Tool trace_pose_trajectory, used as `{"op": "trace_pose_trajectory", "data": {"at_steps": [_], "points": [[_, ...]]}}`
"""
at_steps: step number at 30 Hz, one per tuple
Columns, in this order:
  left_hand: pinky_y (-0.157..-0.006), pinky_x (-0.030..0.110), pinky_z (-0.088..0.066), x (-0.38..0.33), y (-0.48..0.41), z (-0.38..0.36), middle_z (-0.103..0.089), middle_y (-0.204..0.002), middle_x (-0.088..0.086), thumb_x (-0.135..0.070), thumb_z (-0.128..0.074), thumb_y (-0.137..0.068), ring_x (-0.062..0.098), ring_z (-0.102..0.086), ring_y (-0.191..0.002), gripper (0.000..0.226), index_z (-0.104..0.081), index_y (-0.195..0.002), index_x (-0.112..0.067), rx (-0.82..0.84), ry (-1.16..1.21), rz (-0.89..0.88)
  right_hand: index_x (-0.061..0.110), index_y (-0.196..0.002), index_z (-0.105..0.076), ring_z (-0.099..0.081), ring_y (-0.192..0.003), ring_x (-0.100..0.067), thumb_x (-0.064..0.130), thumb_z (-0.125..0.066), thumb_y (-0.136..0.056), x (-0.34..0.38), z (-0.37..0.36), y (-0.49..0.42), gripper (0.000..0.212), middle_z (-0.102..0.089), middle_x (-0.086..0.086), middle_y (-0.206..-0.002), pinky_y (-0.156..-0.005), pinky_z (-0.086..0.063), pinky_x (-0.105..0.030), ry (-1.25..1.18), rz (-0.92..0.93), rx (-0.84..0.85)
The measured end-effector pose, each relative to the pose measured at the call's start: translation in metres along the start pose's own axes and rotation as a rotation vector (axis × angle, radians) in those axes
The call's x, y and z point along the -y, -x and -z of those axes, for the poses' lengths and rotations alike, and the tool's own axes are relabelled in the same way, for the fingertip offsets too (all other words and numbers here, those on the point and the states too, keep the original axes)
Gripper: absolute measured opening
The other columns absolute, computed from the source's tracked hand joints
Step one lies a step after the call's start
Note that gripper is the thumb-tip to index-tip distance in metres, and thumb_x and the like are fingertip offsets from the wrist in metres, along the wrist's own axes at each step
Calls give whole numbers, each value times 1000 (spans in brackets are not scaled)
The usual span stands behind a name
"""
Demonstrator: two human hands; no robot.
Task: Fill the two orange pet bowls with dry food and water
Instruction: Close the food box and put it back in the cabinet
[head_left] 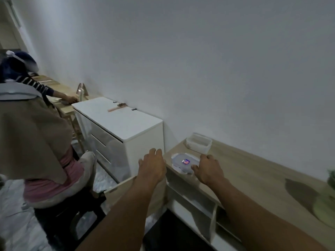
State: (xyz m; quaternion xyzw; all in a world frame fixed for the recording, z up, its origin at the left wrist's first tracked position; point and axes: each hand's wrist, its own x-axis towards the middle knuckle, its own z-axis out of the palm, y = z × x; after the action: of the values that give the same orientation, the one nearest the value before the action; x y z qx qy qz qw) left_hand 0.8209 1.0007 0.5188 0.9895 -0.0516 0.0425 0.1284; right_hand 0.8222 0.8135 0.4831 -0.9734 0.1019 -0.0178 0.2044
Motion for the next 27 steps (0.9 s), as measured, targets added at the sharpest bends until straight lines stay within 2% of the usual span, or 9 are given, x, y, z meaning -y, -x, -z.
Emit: {"op": "trace_pose_trajectory", "data": {"at_steps": [4, 9, 13, 18, 24, 27], "points": [[-112, 44, -34, 3, -57, -19, -38, -149, 8, -27, -51, -99, 28, -45, -131, 48, -38, -143, -17, 72, -7, -69, 9, -125, -48, -50, -118, -35, 54, -55, -91, -2, -15, -49, 57, -51, -14, -130, -97, -47, -45, 8, -77, 14], [-107, 46, -39, 10, -130, -38, -45, -140, 9, -32, -51, -98, 29, -49, -125, 44, -43, -137, -15, 175, -24, -131, 8, -126, -46, -49, -121, -38, 48, -59, -91, -3, -36, -113, 55, -49, -17, -131, -98, -46, -45, -1, -150, 84], [-104, 46, -42, 14, -184, -66, -48, -135, 11, -34, -54, -94, 31, -50, -123, 48, -45, -135, -12, 269, -9, -175, 8, -128, -46, -49, -122, -39, 50, -62, -88, -4, -56, -152, 60, -48, -18, -133, -98, -46, -44, -15, -181, 161], [-106, 44, -41, 8, -215, -112, -49, -136, 12, -35, -63, -88, 30, -49, -126, 54, -47, -133, -9, 413, -27, -272, 7, -133, -43, -46, -127, -38, 58, -63, -83, -9, -83, -171, 74, -44, -16, -135, -104, -43, -44, -25, -323, 239], [-99, 43, -46, 4, -251, -153, -53, -127, 6, -43, -67, -80, 27, -53, -118, 60, -47, -129, -16, 467, -100, -418, 12, -136, -43, -36, -130, -32, 55, -75, -68, -18, -100, -176, 87, -38, -12, -136, -102, -40, -42, -39, -511, 311], [-94, 41, -48, 8, -262, -168, -55, -122, 4, -40, -69, -77, 25, -55, -113, 57, -48, -125, -18, 496, -123, -463, 15, -134, -42, -33, -129, -34, 43, -75, -72, -22, -103, -177, 75, -32, -12, -136, -101, -41, -43, -70, -561, 283]]}}
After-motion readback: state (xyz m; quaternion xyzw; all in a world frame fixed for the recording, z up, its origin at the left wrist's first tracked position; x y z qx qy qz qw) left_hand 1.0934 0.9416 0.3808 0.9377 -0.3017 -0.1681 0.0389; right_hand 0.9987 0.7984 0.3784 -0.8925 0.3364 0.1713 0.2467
